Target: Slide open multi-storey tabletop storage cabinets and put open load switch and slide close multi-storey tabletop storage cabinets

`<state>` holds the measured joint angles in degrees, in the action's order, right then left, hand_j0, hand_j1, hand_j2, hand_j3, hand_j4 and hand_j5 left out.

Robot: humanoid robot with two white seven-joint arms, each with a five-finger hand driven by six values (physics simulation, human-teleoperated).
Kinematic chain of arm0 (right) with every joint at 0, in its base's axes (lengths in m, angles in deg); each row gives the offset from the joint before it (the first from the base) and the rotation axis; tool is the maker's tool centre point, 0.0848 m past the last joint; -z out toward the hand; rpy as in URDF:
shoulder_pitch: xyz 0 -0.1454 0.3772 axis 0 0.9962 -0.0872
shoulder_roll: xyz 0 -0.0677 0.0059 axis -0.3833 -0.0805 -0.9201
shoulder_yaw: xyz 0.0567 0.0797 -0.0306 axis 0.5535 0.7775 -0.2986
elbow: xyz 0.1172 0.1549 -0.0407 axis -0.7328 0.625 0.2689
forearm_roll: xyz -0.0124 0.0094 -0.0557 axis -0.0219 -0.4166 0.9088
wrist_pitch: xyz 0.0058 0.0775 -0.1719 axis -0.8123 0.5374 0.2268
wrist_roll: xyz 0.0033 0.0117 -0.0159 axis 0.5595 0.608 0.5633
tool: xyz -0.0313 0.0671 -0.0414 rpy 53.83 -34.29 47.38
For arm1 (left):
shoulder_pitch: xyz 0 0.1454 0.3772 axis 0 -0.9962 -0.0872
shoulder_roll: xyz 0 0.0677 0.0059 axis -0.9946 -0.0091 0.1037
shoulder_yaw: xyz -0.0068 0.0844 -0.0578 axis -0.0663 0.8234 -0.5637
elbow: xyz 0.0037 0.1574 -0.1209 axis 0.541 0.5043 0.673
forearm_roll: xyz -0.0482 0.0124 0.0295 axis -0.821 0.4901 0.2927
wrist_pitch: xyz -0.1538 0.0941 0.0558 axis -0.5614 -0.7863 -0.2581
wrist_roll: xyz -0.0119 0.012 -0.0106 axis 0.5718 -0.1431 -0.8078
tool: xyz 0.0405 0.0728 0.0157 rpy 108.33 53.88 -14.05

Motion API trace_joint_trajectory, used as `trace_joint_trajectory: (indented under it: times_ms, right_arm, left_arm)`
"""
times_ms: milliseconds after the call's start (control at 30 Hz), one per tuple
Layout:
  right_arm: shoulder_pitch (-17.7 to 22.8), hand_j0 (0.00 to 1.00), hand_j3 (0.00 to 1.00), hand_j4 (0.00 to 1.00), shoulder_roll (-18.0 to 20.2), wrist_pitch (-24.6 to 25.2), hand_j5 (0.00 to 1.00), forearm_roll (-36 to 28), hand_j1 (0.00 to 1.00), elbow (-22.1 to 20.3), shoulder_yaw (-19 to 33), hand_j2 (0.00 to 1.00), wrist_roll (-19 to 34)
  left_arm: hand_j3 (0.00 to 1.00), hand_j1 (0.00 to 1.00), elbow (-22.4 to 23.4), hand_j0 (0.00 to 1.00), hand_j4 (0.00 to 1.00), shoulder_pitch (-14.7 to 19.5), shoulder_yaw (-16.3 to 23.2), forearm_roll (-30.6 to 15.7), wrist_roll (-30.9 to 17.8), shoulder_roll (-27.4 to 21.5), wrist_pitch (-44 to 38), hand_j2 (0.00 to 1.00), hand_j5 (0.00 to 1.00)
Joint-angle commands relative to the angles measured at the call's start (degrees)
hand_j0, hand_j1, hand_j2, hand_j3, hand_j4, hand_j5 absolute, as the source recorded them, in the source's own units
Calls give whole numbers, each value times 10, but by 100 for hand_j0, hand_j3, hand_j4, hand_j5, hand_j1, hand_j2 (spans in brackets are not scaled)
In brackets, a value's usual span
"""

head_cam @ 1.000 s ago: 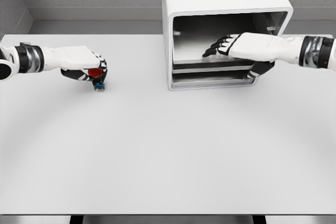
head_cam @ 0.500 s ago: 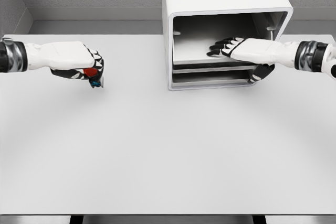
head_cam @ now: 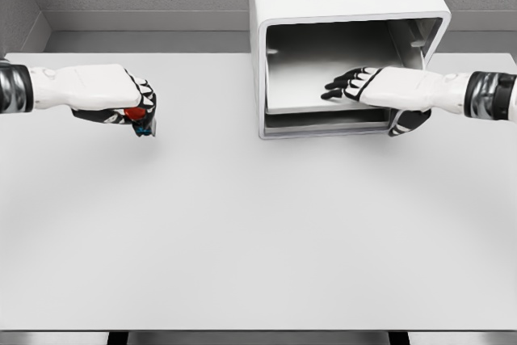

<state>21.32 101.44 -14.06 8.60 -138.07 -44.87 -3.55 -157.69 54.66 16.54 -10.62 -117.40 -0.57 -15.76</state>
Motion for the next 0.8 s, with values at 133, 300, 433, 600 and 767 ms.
trace_joint_trajectory:
  times_ms: [133, 300, 433, 600, 767]
  right_arm:
    - [12, 100, 100, 100, 15, -27, 100, -11, 100, -27, -3, 100, 6]
    - [26, 100, 100, 100, 39, -30, 100, -11, 100, -59, 10, 100, 6]
    - [38, 100, 100, 100, 40, -54, 100, -11, 100, -66, 12, 100, 6]
    - [76, 100, 100, 100, 64, -60, 100, -11, 100, -101, 58, 100, 6]
    - [87, 100, 100, 100, 76, -67, 100, -21, 100, -107, 111, 100, 6]
  left_arm:
    - [40, 40, -12, 40, 40, -1, 1, -10, 0, -8, -1, 40, 40]
    - [40, 40, -25, 40, 40, -1, 1, -23, 0, -13, -1, 40, 40]
    - [40, 40, -30, 40, 40, 0, 3, -23, 0, -13, -1, 40, 40]
    - [40, 40, -59, 40, 40, 4, 3, -50, 0, -14, -1, 40, 40]
    - [40, 40, -73, 40, 40, 8, 3, -65, 0, -21, -1, 40, 40]
